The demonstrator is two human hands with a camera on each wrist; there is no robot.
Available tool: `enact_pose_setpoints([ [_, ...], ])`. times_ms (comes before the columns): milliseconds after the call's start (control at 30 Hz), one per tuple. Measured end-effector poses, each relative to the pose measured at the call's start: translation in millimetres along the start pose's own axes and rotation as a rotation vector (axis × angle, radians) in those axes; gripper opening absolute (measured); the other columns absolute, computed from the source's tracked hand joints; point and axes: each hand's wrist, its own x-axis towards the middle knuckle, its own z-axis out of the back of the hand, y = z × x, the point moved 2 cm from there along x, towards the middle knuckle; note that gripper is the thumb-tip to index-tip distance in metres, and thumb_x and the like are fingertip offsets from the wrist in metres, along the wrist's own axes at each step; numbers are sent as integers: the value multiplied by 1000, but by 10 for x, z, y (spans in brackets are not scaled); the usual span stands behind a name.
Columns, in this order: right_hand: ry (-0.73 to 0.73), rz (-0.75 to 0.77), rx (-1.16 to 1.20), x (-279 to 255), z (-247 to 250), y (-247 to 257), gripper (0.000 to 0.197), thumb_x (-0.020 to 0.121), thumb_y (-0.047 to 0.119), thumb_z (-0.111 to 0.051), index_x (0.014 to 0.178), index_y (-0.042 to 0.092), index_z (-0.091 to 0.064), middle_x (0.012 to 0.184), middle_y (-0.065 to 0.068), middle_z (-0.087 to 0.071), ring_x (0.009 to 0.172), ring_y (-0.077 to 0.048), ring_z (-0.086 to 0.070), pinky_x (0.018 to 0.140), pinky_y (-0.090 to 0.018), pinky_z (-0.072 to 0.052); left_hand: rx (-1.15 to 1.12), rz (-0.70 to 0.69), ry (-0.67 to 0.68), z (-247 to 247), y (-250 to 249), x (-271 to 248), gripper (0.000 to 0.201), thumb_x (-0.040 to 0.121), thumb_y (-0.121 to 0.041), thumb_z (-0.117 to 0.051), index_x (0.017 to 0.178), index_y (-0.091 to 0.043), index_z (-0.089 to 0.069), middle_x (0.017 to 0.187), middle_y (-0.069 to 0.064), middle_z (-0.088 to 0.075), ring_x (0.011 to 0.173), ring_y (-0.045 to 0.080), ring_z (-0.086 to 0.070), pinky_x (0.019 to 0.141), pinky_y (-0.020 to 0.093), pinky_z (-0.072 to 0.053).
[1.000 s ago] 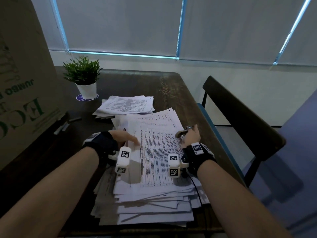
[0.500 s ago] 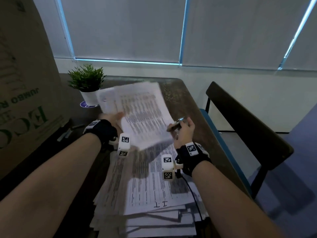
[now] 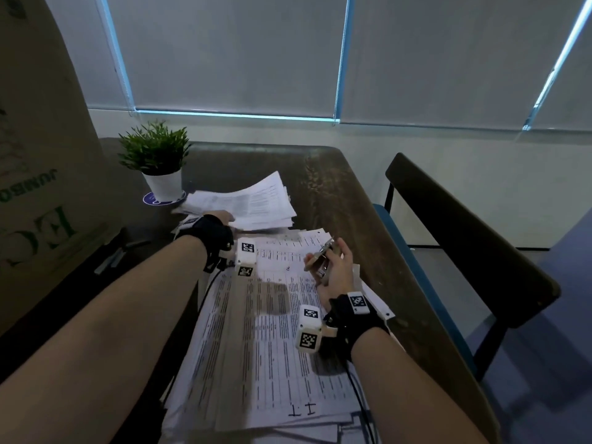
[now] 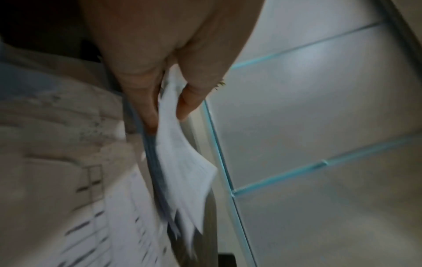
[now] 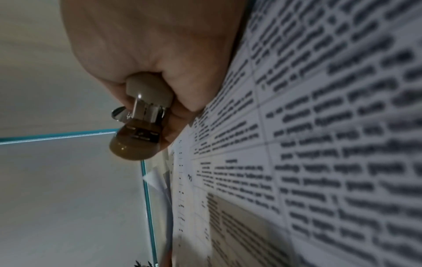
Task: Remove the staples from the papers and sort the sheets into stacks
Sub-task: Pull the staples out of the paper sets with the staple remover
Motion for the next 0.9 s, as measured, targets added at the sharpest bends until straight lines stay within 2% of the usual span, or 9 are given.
enact_pose_setpoints([
  [100,-9,0,-3,15,-3,-14,36,102,4,-44,127,29,-49,113,-19,-54,69,-30,-64,60,-38,-58,272,-115,-48,-147,-95,-289,33,88,-11,-58,117,4,-60,116,19,-64,95,28,-63,75,32,-51],
  [200,-12,7,-8,8,0,-24,36,102,4,-43,128,28,-48,113,-18,-54,69,-30,-64,62,-39,-57,784,-192,137,-264,-23,-609,33,86,-33,-66,105,-6,-68,104,10,-67,95,26,-61,74,31,-46],
  [300,-6,17,-32,-17,-4,-17,37,102,4,-42,129,29,-47,111,-17,-55,70,-29,-64,64,-40,-56,1047,-262,226,-291,102,-768,45,81,-48,-66,106,-12,-67,105,2,-66,93,19,-59,74,29,-44],
  [467,-24,43,-57,-29,-19,-10,40,103,5,-42,135,28,-44,108,-17,-56,67,-30,-64,60,-39,-55,931,-360,97,-224,103,-814,36,79,-28,-71,110,-12,-63,111,7,-62,102,23,-57,81,31,-45],
  [567,-32,58,-56,-30,-22,3,47,103,7,-41,138,37,-37,107,-18,-61,69,-30,-66,62,-38,-56,647,-256,153,-154,87,-866,29,81,-26,-72,106,-13,-65,99,4,-62,90,21,-60,75,29,-45],
  [633,-71,25,-38,18,8,-20,43,103,9,-43,130,41,-35,110,-19,-63,72,-30,-68,67,-41,-58,521,-204,118,-76,104,-881,25,82,-17,-71,106,-12,-66,96,4,-62,83,17,-57,73,26,-45],
  [733,-101,6,-3,86,34,-52,33,103,15,-44,136,15,-44,122,-24,-63,69,-29,-71,59,-37,-60,614,-312,-81,40,92,-874,20,82,-4,-66,100,-10,-69,104,7,-66,93,20,-60,76,26,-49],
  [800,-103,10,8,108,44,-76,33,103,16,-44,136,12,-46,120,-25,-62,69,-29,-71,57,-36,-60,717,-365,-154,55,107,-932,16,82,-7,-65,98,-9,-67,108,9,-66,99,23,-60,81,30,-48],
  [900,-102,16,-25,103,52,-83,34,103,16,-44,136,9,-45,125,-28,-61,73,-31,-70,57,-36,-59,814,-182,-12,-25,183,-998,31,86,-28,-65,103,-2,-66,104,12,-68,99,28,-63,86,33,-52],
])
